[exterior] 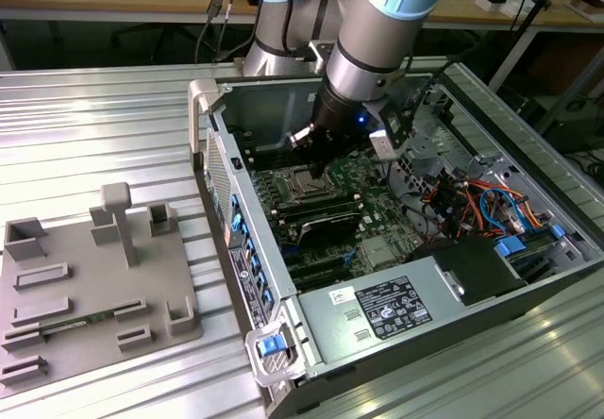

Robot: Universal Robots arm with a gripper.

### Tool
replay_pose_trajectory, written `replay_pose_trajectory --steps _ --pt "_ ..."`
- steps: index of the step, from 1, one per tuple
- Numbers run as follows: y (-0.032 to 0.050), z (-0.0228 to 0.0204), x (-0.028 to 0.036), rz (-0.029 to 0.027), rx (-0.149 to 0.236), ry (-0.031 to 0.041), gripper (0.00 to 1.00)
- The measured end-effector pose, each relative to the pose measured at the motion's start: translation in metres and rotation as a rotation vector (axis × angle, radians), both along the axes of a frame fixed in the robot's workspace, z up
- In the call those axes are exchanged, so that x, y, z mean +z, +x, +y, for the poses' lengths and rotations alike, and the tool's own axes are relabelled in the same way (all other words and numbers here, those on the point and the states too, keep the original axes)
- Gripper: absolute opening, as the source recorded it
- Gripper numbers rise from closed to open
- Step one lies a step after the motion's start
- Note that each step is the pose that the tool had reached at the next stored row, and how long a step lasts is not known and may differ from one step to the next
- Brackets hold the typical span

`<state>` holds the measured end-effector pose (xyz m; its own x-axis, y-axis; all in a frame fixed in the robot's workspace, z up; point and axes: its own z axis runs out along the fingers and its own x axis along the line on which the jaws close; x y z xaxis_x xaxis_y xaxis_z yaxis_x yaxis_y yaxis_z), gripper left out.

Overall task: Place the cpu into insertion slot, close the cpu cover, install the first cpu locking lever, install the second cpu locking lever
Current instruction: 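Install the second cpu locking lever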

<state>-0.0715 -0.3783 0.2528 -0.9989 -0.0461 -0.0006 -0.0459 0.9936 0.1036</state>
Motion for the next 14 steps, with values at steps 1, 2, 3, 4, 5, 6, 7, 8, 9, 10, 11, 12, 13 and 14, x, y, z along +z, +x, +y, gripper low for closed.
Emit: replay_pose_trajectory --steps 1,2,3,4,5,6,7,8,9,10,11,12,13,14 --pt "0.0 -0.0048 0.0 0.0004 0.0 0.0001 0.11" --pt "0.0 -0.0079 0.0 0.0005 0.0 0.0001 0.11" --pt "0.0 -0.0112 0.0 0.0005 0.0 0.0002 0.11" --pt "0.0 -0.016 0.0 0.0006 0.0 0.0014 0.11" --pt "-0.0001 -0.0187 -0.0003 0.0005 0.0 0.0074 0.11" --pt "-0.0003 -0.0205 -0.0005 0.0006 0.0 0.0243 0.11" --pt "-0.0004 -0.0219 -0.0005 0.0006 0.0 0.0442 0.11" --pt "-0.0006 -0.0232 -0.0006 0.0005 0.0 0.0596 0.11" --pt "-0.0008 -0.027 -0.001 0.0006 0.0 0.0845 0.11" --pt "-0.0008 -0.0298 -0.0016 0.0006 0.0 0.09 0.11" --pt "-0.0009 -0.0323 -0.0025 0.0005 0.0 0.092 0.11" --pt "-0.0013 -0.034 -0.0037 0.0004 0.0 0.0932 0.11" --pt "-0.0022 -0.0351 -0.0049 0.0006 0.0 0.0939 0.11" --pt "-0.0082 -0.0358 -0.0129 0.0006 0.0 0.0959 0.11"
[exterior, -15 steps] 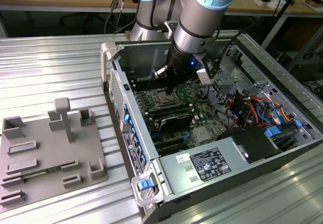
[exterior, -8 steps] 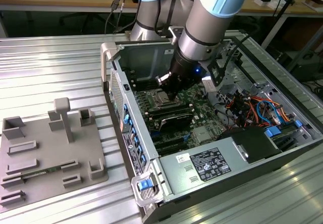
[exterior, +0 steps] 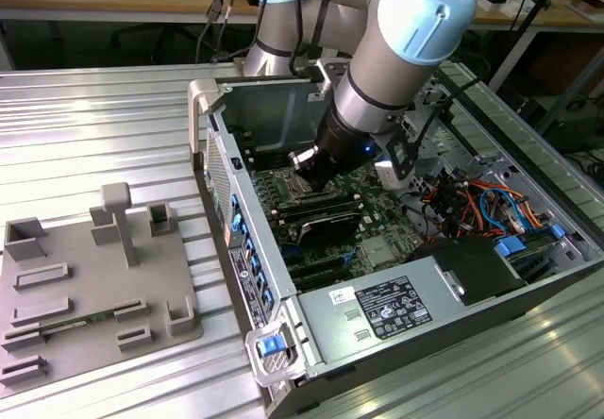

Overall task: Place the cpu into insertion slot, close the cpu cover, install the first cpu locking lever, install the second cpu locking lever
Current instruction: 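Install the second cpu locking lever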

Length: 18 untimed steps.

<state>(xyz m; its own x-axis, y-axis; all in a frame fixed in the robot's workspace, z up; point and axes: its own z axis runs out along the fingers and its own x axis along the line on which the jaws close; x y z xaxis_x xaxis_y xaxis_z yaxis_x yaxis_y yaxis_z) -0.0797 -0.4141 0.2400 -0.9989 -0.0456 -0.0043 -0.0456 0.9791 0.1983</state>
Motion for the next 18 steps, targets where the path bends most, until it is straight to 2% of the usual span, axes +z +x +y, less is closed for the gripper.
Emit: replay_pose_trajectory --steps 2,3,4,5,10,18 --pt "-0.0044 0.0 -0.0102 -0.0001 0.0 0.0005 0.11" --pt "-0.0159 0.0 -0.0185 0.0 0.0 0.0023 0.11" --pt "-0.0166 0.001 -0.0226 0.0 0.0 0.028 0.11" --pt "-0.0166 0.0014 -0.0275 -0.0001 0.0 0.0472 0.11" --pt "-0.0174 0.0016 -0.0314 0.0024 0.0 0.048 0.11" --pt "-0.0207 0.0032 -0.0355 0.003 0.0 0.049 0.11"
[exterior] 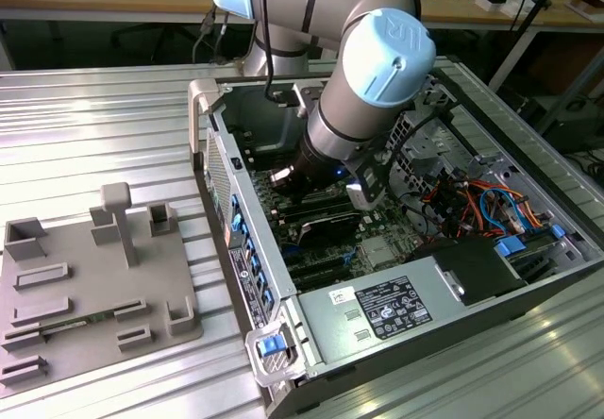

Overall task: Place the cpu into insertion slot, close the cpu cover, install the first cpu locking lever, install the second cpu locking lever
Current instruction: 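Install the second cpu locking lever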

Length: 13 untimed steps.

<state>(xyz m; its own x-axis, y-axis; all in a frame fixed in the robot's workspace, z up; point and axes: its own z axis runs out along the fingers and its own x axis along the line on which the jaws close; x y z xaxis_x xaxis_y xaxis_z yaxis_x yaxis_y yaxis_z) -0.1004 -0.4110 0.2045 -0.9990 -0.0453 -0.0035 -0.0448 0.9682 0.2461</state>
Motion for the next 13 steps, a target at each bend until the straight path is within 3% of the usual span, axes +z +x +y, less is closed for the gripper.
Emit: replay_pose_trajectory --steps 13 --pt "-0.0001 0.0053 -0.0048 0.0002 0.006 0.0098 0.11"
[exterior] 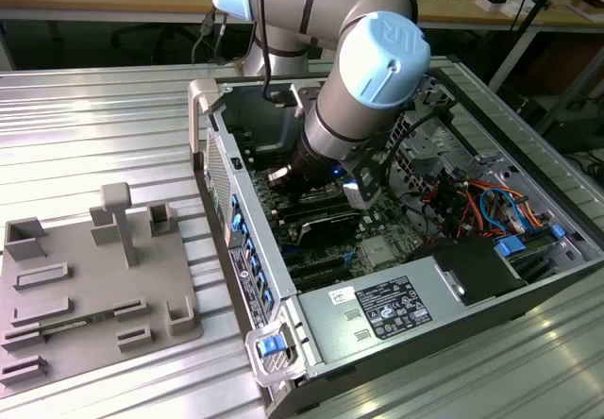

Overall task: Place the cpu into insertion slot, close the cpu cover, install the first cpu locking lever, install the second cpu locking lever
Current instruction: 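Install the second cpu locking lever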

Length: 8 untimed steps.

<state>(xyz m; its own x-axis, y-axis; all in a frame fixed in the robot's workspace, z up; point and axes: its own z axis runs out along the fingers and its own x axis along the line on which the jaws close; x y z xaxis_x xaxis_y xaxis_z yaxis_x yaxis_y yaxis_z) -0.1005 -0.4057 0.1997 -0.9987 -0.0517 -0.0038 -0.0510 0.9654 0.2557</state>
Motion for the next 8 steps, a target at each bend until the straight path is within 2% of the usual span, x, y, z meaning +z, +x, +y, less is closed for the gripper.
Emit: replay_pose_trajectory --steps 8 --pt "0.0 0.0023 -0.0029 0.0002 0.002 0.0034 0.11"
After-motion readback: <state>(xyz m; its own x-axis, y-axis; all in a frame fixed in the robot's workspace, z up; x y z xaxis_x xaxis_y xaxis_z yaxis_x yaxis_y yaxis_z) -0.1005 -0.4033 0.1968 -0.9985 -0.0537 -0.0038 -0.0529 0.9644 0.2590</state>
